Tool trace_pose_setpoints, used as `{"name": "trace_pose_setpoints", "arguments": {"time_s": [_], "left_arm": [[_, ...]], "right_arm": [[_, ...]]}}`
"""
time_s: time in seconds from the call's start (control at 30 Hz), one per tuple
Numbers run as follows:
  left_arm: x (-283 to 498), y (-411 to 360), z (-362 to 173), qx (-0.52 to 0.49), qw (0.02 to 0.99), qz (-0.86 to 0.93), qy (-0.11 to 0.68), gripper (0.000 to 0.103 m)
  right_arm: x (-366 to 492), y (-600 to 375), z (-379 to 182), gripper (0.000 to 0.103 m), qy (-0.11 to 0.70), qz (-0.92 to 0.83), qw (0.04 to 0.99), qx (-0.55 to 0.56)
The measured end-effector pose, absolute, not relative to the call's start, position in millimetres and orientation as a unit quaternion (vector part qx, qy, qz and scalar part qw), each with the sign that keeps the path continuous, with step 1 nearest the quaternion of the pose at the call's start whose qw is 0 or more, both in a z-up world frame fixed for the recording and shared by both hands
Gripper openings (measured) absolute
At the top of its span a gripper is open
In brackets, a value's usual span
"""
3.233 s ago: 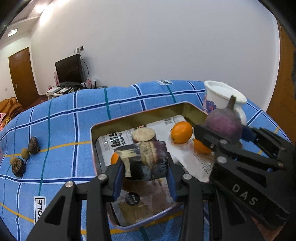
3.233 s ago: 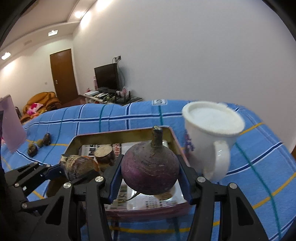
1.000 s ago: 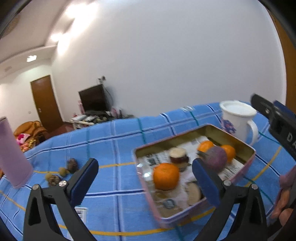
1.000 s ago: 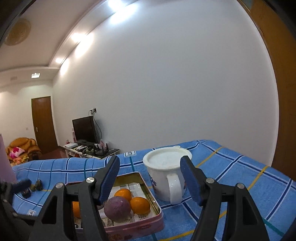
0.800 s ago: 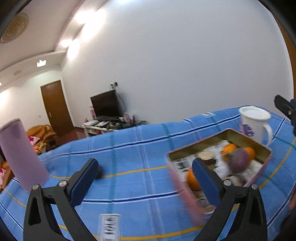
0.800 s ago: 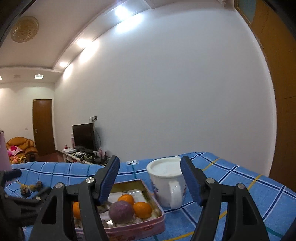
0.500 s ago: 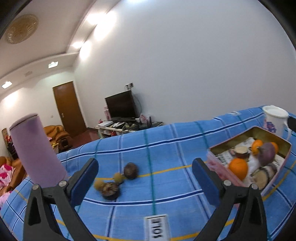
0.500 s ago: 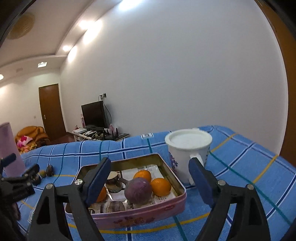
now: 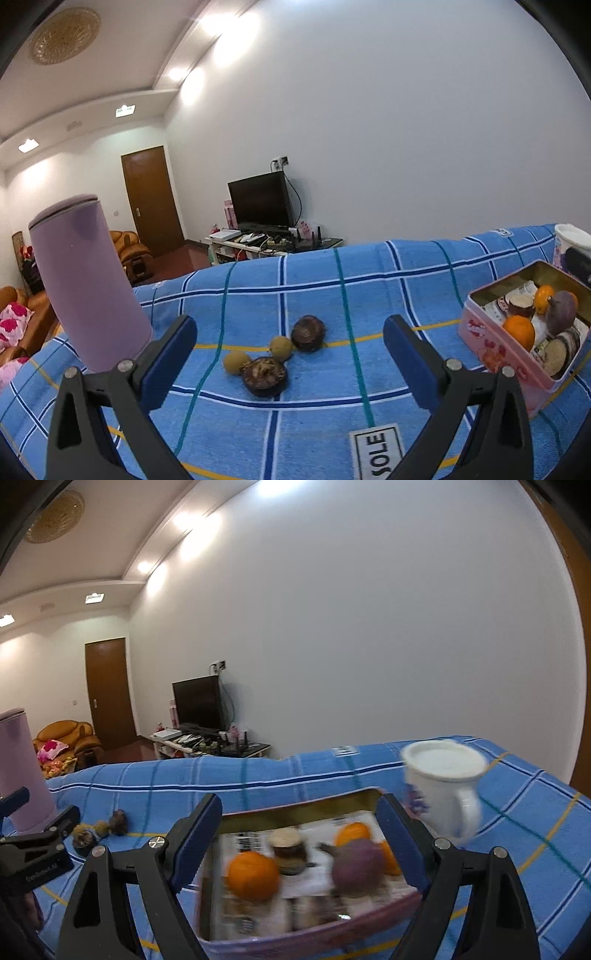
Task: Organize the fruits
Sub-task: 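Move both open tools back toward the mangosteens and small fruits, then grasp a dark mangosteen with the right tool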
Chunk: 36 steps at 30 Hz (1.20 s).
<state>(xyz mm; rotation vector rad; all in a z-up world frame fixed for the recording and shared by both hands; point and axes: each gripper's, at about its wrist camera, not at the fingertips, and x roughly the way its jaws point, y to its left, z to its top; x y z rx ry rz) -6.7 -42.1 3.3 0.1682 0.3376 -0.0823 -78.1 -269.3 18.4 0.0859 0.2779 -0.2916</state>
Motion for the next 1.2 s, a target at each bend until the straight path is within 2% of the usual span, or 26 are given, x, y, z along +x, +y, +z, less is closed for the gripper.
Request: {"name": "trace_pose_setpoints", "arguments": {"time_s": [0.63,0.9,0.93,1.0,1.2], "left_arm": [[45.2,47.9,-6.4,0.050,0.969,0.087,0.225,0.103],[66.0,87.9,-18.2,0.027,0.950,0.147,0.275,0.102],[67.3,88.6,-20.3,0.031,0.948,0.149,0.279,0.102],[69.7,87.3,-23.6,0.037,0.946,0.142,0.289,0.100],[73.4,88.2,-26.2,0.033,0.943,0.122,0.308,0.098]], "right_arm": [[-19.8,-175.4,11.1,0.087,0.155,-0.061,0.986,0.024],[27.2,-141.2,-0.2,0.086,0.234,0.009,0.972,0.015],[34.7,-136.2,-3.4,0.082,0.250,0.017,0.968,0.012],[48.3,-127.7,-10.5,0.052,0.279,0.033,0.960,0.006],[97.5,-122.0,-26.3,0.052,0.342,0.065,0.937,0.026]]}}
